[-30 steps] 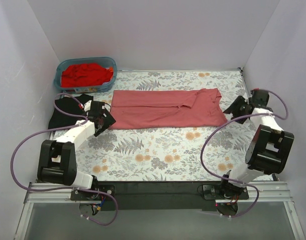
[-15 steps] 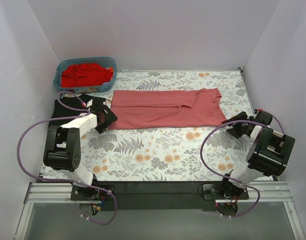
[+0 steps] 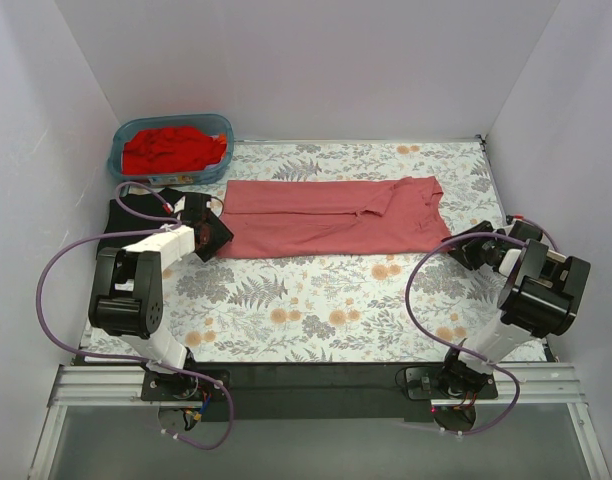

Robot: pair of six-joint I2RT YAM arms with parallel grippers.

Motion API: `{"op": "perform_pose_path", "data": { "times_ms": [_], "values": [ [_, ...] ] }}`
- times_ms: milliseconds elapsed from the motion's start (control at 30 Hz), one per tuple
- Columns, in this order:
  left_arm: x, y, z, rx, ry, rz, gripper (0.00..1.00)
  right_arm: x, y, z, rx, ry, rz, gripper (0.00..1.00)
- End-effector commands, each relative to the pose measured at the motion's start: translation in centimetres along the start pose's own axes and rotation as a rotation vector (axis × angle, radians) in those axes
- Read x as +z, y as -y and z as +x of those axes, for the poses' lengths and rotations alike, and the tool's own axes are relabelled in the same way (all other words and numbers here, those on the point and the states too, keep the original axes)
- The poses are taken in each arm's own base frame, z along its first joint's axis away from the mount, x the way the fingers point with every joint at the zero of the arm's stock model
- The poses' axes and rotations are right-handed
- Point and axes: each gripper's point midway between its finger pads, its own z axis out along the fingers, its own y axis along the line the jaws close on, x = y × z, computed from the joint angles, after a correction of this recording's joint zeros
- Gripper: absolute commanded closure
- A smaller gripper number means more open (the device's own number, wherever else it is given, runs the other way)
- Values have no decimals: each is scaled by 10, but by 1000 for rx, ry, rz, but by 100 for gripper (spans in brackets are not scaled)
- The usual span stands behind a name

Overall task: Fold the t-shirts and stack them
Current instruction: Fold the tshirt

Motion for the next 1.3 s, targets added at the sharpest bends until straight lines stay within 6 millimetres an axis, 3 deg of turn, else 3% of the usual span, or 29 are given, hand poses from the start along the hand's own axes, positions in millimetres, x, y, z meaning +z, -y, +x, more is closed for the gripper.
{"op": "perform_pose_path", "data": {
  "times_ms": [0, 67, 167, 200, 233, 267, 400, 533, 567, 600, 700, 767, 800, 867, 967, 1000, 1067, 1100, 1167, 1267],
  "values": [
    [7, -22, 24, 5, -77, -64, 49, 8, 18, -3, 2, 10, 63, 46],
    [8, -25, 25, 9, -81, -77, 59, 10, 21, -3, 5, 6, 69, 50],
    [6, -30, 25, 18, -76, -100, 78, 12, 23, -4, -4, 7, 78, 66],
    [6, -32, 25, 23, -75, -105, 83, 12, 24, -5, -5, 6, 82, 82],
    [4, -36, 24, 28, -71, -121, 93, 13, 25, -5, -10, 5, 82, 90],
    [3, -38, 24, 34, -67, -130, 96, 13, 25, -5, -15, 5, 82, 98],
    [-7, -55, 23, 49, -52, -199, 100, 7, 34, -2, -7, 11, 128, 99],
    [-23, -77, 28, 1, -71, -244, 100, -25, 54, -7, 26, 60, 265, 99],
    [-28, -88, 38, -8, -97, -269, 100, -36, 61, -14, 36, 93, 295, 99],
    [-38, -89, 38, -28, -86, -252, 100, -48, 75, -2, 68, 67, 367, 99],
    [-58, -99, 59, -79, -130, -237, 100, -80, 83, -2, 81, 131, 466, 99],
    [-65, -109, 79, -111, -172, -234, 100, -89, 88, 5, 89, 142, 504, 99],
    [-71, -104, 83, -125, -179, -192, 100, -93, 89, 8, 81, 152, 516, 99],
    [-73, -110, 93, -137, -196, -186, 93, -95, 89, 11, 59, 142, 517, 99],
    [-77, -104, 90, -141, -181, -149, 77, -93, 89, 22, 65, 99, 506, 83],
    [-78, -101, 87, -137, -175, -137, 73, -93, 86, 22, 65, 101, 493, 74],
    [-81, -94, 83, -134, -169, -110, 56, -94, 81, 19, 49, 107, 477, 66],
    [-83, -93, 82, -123, -166, -102, 50, -96, 75, 15, 37, 123, 464, 59],
    [-88, -88, 71, -112, -123, -82, 38, -96, 61, 8, 4, 137, 440, 54],
    [-102, -81, 48, -76, -39, -63, 33, -98, 35, -2, -56, 166, 397, 51]
  ]
}}
